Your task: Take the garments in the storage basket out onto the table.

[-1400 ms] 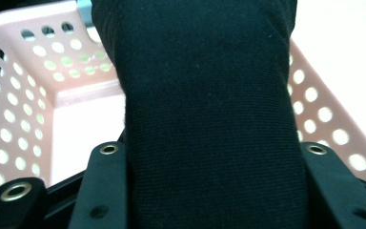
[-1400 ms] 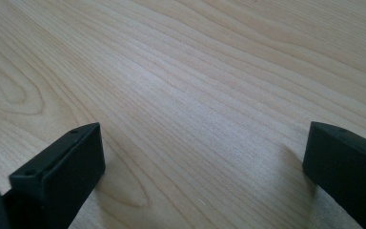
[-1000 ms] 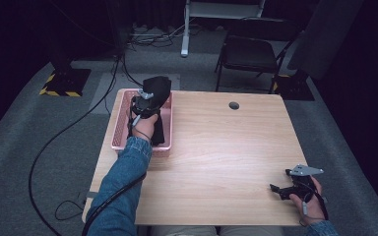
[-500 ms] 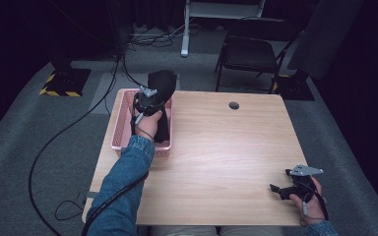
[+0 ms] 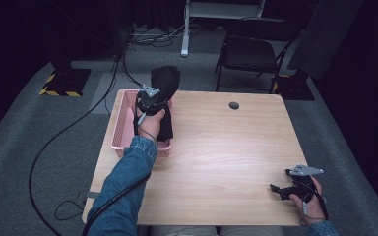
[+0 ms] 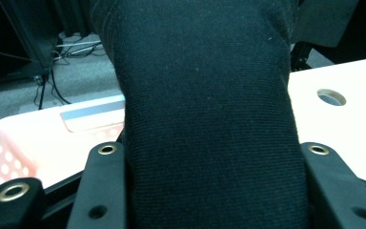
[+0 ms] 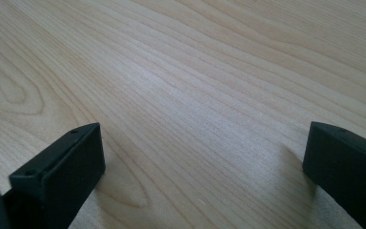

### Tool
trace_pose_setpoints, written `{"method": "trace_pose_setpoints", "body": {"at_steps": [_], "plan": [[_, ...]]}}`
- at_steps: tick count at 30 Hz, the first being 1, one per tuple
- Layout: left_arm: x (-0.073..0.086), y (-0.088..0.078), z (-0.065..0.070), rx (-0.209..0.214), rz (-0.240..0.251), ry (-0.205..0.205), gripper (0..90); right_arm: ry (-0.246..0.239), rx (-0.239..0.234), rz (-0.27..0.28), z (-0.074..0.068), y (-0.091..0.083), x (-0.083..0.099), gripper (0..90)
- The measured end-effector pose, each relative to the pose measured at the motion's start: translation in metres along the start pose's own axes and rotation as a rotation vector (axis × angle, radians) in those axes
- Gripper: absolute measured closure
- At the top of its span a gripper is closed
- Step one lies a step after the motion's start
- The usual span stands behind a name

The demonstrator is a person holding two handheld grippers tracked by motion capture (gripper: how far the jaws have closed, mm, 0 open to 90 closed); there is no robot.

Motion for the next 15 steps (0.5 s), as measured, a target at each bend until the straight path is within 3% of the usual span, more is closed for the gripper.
{"method": "trace_pose_setpoints", "body": {"at_steps": [15], "plan": [[-0.016,-0.003,0.03,0.05,0.059,0.016,49.9,-0.001,0.001,0.0,0.0,0.0,0.0,0.1]]}}
Point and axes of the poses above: each handheld gripper's, and its own axes: y roughly forward along the jaws, x roughly out of its underside, z roughly to its right, the point moved 10 cm from there along y, roughly forward along the jaws, and after that the axes turned 12 degrees about z, right-handed, at the moved point
